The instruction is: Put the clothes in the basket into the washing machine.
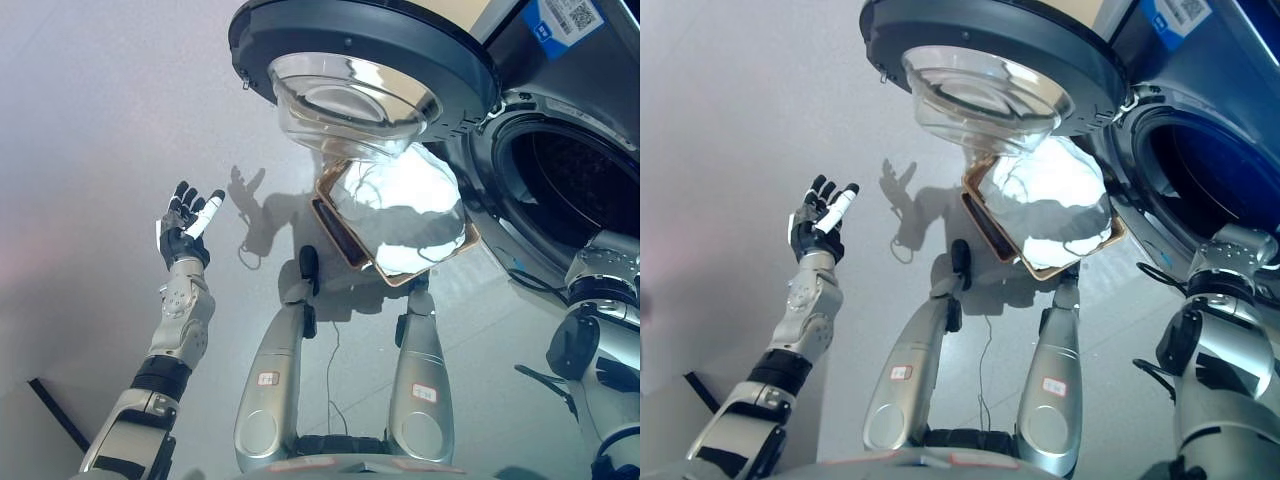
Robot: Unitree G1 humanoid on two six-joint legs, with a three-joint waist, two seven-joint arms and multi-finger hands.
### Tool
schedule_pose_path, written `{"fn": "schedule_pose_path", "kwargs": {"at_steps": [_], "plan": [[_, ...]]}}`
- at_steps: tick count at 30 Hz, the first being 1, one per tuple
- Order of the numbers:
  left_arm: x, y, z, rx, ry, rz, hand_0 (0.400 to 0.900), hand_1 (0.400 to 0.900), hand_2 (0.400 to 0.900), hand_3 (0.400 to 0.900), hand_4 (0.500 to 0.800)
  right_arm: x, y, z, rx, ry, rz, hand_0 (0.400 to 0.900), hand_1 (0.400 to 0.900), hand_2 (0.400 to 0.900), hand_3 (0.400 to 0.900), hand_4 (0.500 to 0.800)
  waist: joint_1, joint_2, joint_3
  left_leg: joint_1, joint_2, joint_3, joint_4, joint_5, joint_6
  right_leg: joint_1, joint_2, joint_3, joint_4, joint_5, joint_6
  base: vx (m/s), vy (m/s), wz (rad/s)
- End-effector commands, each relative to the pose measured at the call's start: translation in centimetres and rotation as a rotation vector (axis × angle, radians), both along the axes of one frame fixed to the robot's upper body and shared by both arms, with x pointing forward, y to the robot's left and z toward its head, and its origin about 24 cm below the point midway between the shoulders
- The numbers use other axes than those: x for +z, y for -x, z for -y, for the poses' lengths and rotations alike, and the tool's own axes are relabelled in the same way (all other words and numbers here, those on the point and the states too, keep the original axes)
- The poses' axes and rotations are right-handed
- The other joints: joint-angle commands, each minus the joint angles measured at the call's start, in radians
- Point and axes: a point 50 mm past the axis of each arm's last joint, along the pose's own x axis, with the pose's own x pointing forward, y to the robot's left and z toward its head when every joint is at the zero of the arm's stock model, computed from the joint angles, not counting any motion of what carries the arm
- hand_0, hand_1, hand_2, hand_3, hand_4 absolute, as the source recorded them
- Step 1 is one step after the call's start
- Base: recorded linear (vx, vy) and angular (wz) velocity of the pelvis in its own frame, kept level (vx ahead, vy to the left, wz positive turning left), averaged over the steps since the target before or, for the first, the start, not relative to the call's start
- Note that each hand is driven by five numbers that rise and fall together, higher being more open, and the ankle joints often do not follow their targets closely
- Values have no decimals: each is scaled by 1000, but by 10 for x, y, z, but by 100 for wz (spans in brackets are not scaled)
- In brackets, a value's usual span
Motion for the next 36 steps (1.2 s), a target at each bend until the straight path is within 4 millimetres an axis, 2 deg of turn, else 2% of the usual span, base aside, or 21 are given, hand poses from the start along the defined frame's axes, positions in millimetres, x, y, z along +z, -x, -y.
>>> {"fn": "schedule_pose_path", "kwargs": {"at_steps": [1,8,10,11,12,13,15,16,19,20,21,22,24,25,26,27,28,29,32,35,36], "plan": [[7,12,-27,102,-6,86,900,900,900,900,800,46,69,67,-200,450,-203,900,900,900,900,800,-26,-46,-153,-49,111,-73,-5,20,-162,-12,-27,10,29,37,20,0,0,0],[8,13,-23,91,-1,102,900,900,900,900,800,20,57,55,-106,454,-334,900,900,900,900,800,-12,-39,-146,-50,112,-71,-10,26,-161,-12,-22,10,25,34,13,0,0,0],[10,10,-21,76,-22,104,900,900,900,900,800,8,40,40,58,582,-514,900,900,900,900,800,-6,-41,-140,-45,115,-70,-6,23,-158,-10,-18,11,31,34,9,-2,-2,-5],[10,11,-21,79,-21,105,900,900,900,900,800,8,39,39,60,584,-514,900,900,900,900,800,-8,-41,-141,-46,115,-69,-8,25,-158,-12,-19,12,30,36,10,-7,-17,-9],[14,8,-17,59,-33,119,900,900,900,900,800,-2,25,23,200,704,-617,900,900,900,900,800,-5,-45,-131,-41,119,-66,0,16,-157,-9,-14,13,35,31,8,-21,-13,-4],[14,7,-18,60,-33,120,900,900,900,900,800,-2,24,22,201,705,-616,900,900,900,900,800,-7,-46,-132,-44,118,-66,-5,26,-156,-13,-16,14,31,39,8,-29,-16,-7],[19,6,-13,39,-36,141,900,900,900,900,800,-7,4,-5,329,848,-633,900,900,900,900,800,-9,-51,-121,-42,122,-63,3,20,-155,-13,-10,17,35,36,6,-30,-10,-6],[19,6,-13,40,-36,141,900,900,900,900,800,-7,4,-6,329,848,-633,900,900,900,900,800,-10,-52,-123,-46,120,-63,-1,28,-154,-16,-12,17,31,42,7,-26,-8,-3],[22,2,-5,3,-66,147,900,900,900,900,800,-22,-14,-36,495,1013,-756,900,900,900,900,800,-5,-55,-113,-40,122,-64,5,23,-153,-14,-7,19,34,41,5,-4,-2,-1],[22,2,-5,4,-66,148,900,900,900,900,800,-22,-14,-36,495,1014,-755,900,900,900,900,800,-7,-56,-115,-43,121,-64,1,30,-153,-17,-8,19,30,47,5,0,0,0],[25,-2,-1,-19,-95,152,900,900,900,900,800,-29,-25,-55,594,1171,-874,900,900,900,900,800,-2,-57,-108,-37,125,-65,7,26,-152,-7,-6,16,29,47,5,0,0,0],[25,-2,-1,-18,-95,153,900,900,900,900,800,-29,-25,-55,593,1172,-873,900,900,900,900,800,-4,-58,-111,-40,123,-65,2,33,-152,-10,-8,16,26,51,5,-24,-15,3],[30,-5,0,-30,-122,168,900,900,900,900,800,-43,-33,-86,720,1387,-972,900,900,900,900,800,-2,-64,-107,-27,130,-69,5,30,-152,6,-2,8,24,51,5,-5,-23,5],[30,-5,0,-29,-123,168,900,900,900,900,800,-43,-34,-86,720,1387,-971,900,900,900,900,800,-4,-65,-110,-29,128,-70,0,36,-152,3,-4,8,21,55,5,11,-26,5],[30,-5,0,-27,-130,165,900,900,900,900,800,-49,-35,-96,760,1434,-994,900,900,900,900,800,-3,-69,-112,-20,132,-72,-2,37,-152,11,-1,4,20,55,5,36,-41,4],[26,-6,-3,-14,-138,140,900,900,900,900,800,-65,-32,-109,821,1503,-1054,900,900,900,900,800,-2,-79,-121,4,140,-76,-5,31,-151,39,7,-4,16,51,3,38,-41,4],[26,-6,-3,-14,-138,140,900,900,900,900,800,-65,-33,-109,821,1503,-1054,900,900,900,900,800,-4,-80,-123,2,138,-77,-9,36,-151,37,5,-4,14,54,4,78,-63,1],[20,-5,-8,7,-150,109,900,900,900,900,800,-76,-28,-118,855,1587,-1103,900,900,900,900,800,-2,-92,-136,32,149,-82,-12,30,-151,67,12,-13,17,44,2,82,-52,3],[12,-2,-15,34,-166,66,900,900,900,900,800,-88,-19,-120,867,1627,-1155,900,900,900,900,800,-5,-107,-161,69,157,-88,-20,28,-150,105,16,-23,15,34,2,72,-38,3],[-2,3,-23,48,-197,-3,900,900,900,900,800,-110,-2,-122,929,1640,-1204,900,900,900,900,800,-9,-126,-196,145,171,-91,-45,23,-151,173,20,-37,9,22,4,126,-34,1],[-10,7,-27,52,-226,-45,900,900,900,900,800,-124,10,-124,973,1593,-1199,900,900,900,900,800,-11,-135,-218,185,178,-91,-57,20,-151,212,23,-41,0,16,6,101,-21,-1]]}}
